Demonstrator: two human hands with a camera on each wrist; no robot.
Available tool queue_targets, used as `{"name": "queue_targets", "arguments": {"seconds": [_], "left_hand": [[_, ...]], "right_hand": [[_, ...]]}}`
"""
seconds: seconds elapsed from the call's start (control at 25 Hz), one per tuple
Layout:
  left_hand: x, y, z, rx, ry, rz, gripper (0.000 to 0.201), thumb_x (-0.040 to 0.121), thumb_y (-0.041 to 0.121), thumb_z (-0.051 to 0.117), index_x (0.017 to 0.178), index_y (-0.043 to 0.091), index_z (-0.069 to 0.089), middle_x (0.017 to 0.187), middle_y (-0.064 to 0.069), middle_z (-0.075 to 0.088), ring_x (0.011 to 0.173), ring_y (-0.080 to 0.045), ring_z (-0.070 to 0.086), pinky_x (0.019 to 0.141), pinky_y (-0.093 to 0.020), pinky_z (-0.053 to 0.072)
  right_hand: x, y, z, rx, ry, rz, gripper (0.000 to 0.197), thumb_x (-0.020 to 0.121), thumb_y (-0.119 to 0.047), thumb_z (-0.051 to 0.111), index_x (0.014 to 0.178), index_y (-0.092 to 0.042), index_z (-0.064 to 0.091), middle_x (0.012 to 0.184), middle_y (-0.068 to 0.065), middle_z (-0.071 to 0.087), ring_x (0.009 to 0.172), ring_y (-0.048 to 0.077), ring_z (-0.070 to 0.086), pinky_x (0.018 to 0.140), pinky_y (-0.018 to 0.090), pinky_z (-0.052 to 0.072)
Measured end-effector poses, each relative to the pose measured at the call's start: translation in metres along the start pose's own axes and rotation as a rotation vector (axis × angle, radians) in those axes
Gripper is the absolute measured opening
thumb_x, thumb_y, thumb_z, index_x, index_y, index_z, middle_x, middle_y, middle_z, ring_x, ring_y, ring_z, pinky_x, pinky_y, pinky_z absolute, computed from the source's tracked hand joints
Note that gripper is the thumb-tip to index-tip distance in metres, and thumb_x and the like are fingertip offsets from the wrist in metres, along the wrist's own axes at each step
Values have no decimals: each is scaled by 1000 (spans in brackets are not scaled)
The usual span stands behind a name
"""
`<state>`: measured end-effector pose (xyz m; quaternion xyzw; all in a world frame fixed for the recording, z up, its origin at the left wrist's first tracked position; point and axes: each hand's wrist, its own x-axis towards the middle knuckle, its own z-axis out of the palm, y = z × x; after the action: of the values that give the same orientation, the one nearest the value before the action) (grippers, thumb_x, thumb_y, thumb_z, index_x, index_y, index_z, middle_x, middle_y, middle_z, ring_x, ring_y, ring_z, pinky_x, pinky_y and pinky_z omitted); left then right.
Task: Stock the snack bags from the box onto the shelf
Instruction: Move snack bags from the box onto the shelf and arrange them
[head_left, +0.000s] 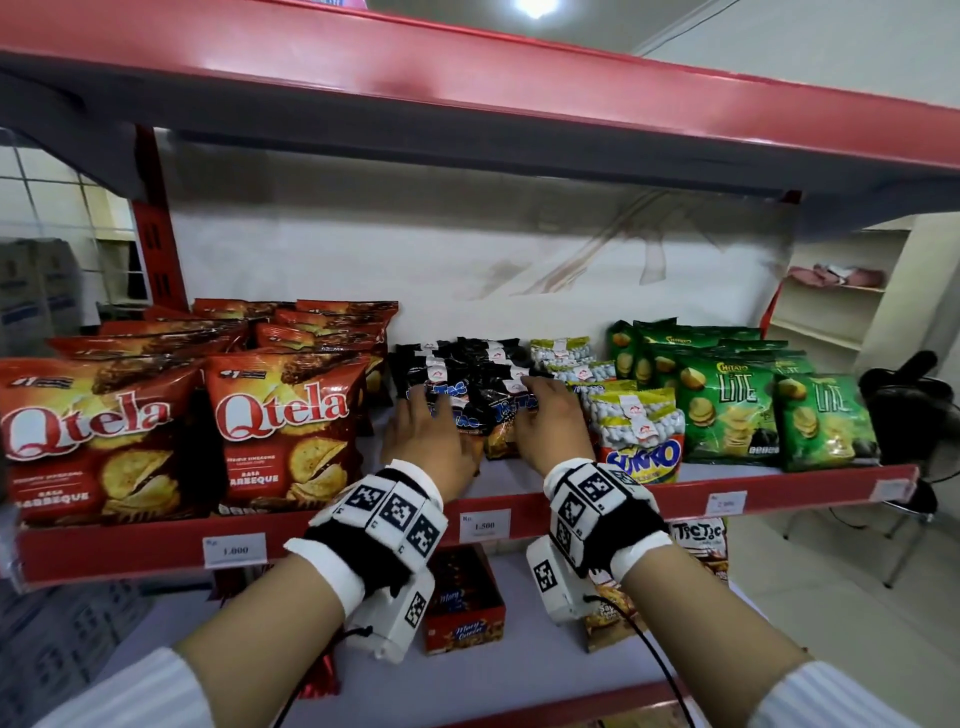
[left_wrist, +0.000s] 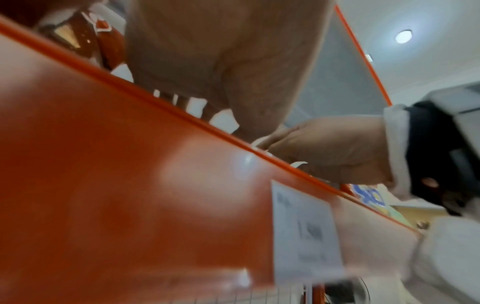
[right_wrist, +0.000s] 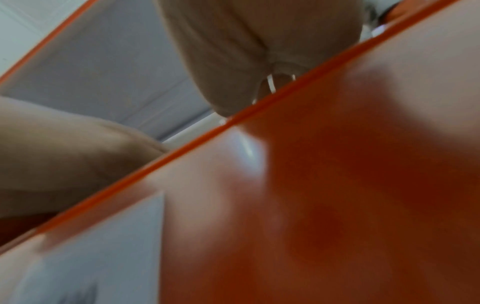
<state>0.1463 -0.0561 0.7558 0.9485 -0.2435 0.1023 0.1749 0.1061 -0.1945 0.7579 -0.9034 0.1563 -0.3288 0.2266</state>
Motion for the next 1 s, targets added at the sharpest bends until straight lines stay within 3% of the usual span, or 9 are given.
{"name": "queue_targets", "arguments": {"seconds": [0.08, 0.24, 0.32, 0.44, 0.56, 0.68, 0.84, 0.92, 1.0], "left_hand": [[13, 1, -11, -60, -41, -199, 63, 93, 31, 52, 140, 0, 24, 148, -22, 21, 135, -37, 27, 105, -44, 33], [32, -9, -9, -39, -198, -220, 82, 87, 42, 62, 140, -8, 24, 141, -21, 35, 127, -34, 43, 102, -38, 41], [35, -15, -4, -78, -168, -205, 76, 84, 44, 66, 137, -3, 38, 138, -20, 42, 124, -35, 46, 101, -41, 42], [31, -17, -1, -426, -16, -246, 71, 80, 34, 72, 136, 3, 40, 140, -20, 37, 127, -37, 41, 106, -40, 36], [26, -16, -4, -740, 122, -92, 56, 80, 20, 74, 126, 7, 46, 128, -11, 53, 118, -28, 53, 93, -27, 38], [27, -12, -9, -820, 60, -32, 56, 81, 22, 73, 129, 11, 45, 125, -7, 59, 116, -25, 55, 97, -33, 42], [31, -12, -9, -656, 47, -66, 52, 91, 39, 57, 133, 9, 48, 136, -12, 52, 129, -32, 44, 106, -44, 36], [36, -17, -10, -530, 26, -138, 50, 94, 36, 52, 133, 6, 46, 139, -17, 48, 131, -36, 39, 106, -46, 35], [41, -21, -10, -469, -7, -167, 50, 96, 29, 51, 139, 4, 40, 137, -18, 50, 128, -36, 44, 104, -44, 38]], "right_hand": [[12, -4, -2, 61, -90, 69, 41, 94, -18, 51, 135, -12, 49, 131, 13, 53, 122, 26, 47, 99, 29, 37], [24, -10, 1, 317, -360, 206, 50, 92, -28, 59, 138, -15, 45, 119, 8, 63, 101, 17, 57, 85, 25, 43], [25, -10, 4, 374, -363, 218, 50, 89, -27, 63, 134, -11, 49, 108, 9, 65, 92, 14, 56, 81, 22, 42], [30, -12, 0, 456, -321, 164, 35, 87, -29, 66, 114, -6, 64, 102, 10, 67, 82, 12, 59, 69, 14, 47], [43, -19, -16, 559, -205, 131, 20, 87, -23, 66, 99, -7, 65, 100, 8, 66, 91, 18, 60, 83, 27, 46], [51, -25, -30, 517, -137, 52, 6, 88, -16, 65, 91, -13, 60, 90, 6, 63, 87, 17, 56, 78, 25, 42], [50, -27, -26, 334, -195, 32, 21, 92, -25, 59, 106, -11, 65, 110, 10, 66, 102, 23, 60, 83, 25, 43], [49, -23, -23, 178, -187, 95, 34, 98, -29, 46, 120, -8, 61, 126, 14, 60, 117, 30, 54, 93, 31, 40], [51, -19, -18, 82, -192, 193, 39, 101, -29, 38, 126, -4, 54, 133, 18, 54, 122, 33, 49, 95, 32, 39]]}}
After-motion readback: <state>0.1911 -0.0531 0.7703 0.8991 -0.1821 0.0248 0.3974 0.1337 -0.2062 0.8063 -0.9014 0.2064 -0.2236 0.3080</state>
